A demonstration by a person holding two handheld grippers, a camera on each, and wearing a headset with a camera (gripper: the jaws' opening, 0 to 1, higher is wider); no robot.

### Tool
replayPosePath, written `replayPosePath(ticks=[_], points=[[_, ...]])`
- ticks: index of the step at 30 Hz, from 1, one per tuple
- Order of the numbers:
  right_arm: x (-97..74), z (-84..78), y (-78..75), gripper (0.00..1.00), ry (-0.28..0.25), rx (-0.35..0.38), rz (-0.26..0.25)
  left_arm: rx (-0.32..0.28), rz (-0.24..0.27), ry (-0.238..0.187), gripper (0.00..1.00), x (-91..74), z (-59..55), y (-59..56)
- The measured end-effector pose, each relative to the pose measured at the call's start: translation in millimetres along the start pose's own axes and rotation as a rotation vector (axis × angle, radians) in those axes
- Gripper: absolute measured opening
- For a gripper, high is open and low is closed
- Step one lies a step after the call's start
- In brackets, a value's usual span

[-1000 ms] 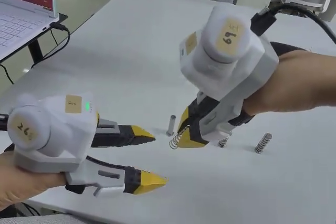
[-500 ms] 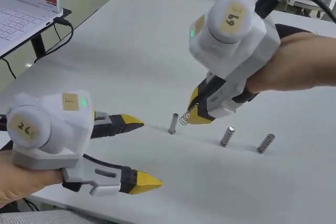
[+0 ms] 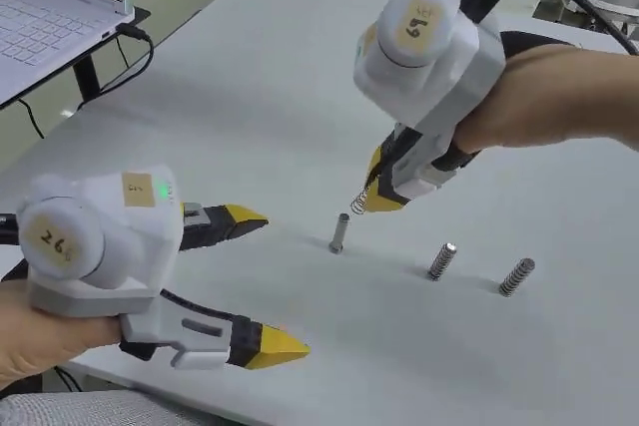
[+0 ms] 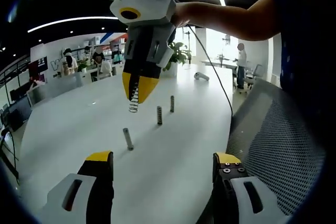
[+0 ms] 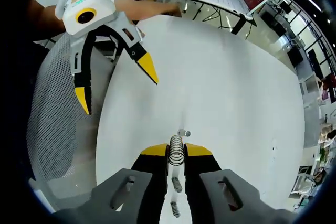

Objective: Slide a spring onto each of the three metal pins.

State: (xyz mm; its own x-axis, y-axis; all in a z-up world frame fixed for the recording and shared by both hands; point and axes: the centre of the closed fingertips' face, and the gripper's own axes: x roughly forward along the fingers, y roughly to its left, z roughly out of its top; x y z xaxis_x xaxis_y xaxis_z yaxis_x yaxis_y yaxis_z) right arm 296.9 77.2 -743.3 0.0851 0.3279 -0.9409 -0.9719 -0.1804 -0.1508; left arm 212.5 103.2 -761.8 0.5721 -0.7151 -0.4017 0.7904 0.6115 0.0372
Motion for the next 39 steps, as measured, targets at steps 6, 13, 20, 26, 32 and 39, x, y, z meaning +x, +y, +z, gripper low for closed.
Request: replayPosePath(ticks=[6,13,20,26,32,39], points=[[15.3,-1.9,-9.3,0.08,0.044,-0.006,0.023,-0.003,-0.003,0.001,0.74,0.0,0.5,-3.2],[27.3,-4.9,-12.1,0.08,0.077,-0.009,0.044,-0.006,0.001,0.000,0.75,1.1,0.7,-2.7],[36.2,-7.8,-13.4,0.08,0.101,-0.016,0.056,-0.016,0.002,-0.005,0.76,1.2,0.3,-1.8],[39.5,-5.9,-11.7,0.08,0.107,-0.021,0.064,-0.020,-0.001,-0.008,0.75,1.6,-0.1,-3.6],[43.9,-7.2,-10.9,0.08,0.122,-0.024,0.072,-0.025,-0.001,-0.008,0.75,1.6,0.8,-6.6],[47.1,-7.5,-11.8,0.08,0.128,-0.024,0.076,-0.026,-0.001,-0.011,0.74,1.4,0.8,-6.4]])
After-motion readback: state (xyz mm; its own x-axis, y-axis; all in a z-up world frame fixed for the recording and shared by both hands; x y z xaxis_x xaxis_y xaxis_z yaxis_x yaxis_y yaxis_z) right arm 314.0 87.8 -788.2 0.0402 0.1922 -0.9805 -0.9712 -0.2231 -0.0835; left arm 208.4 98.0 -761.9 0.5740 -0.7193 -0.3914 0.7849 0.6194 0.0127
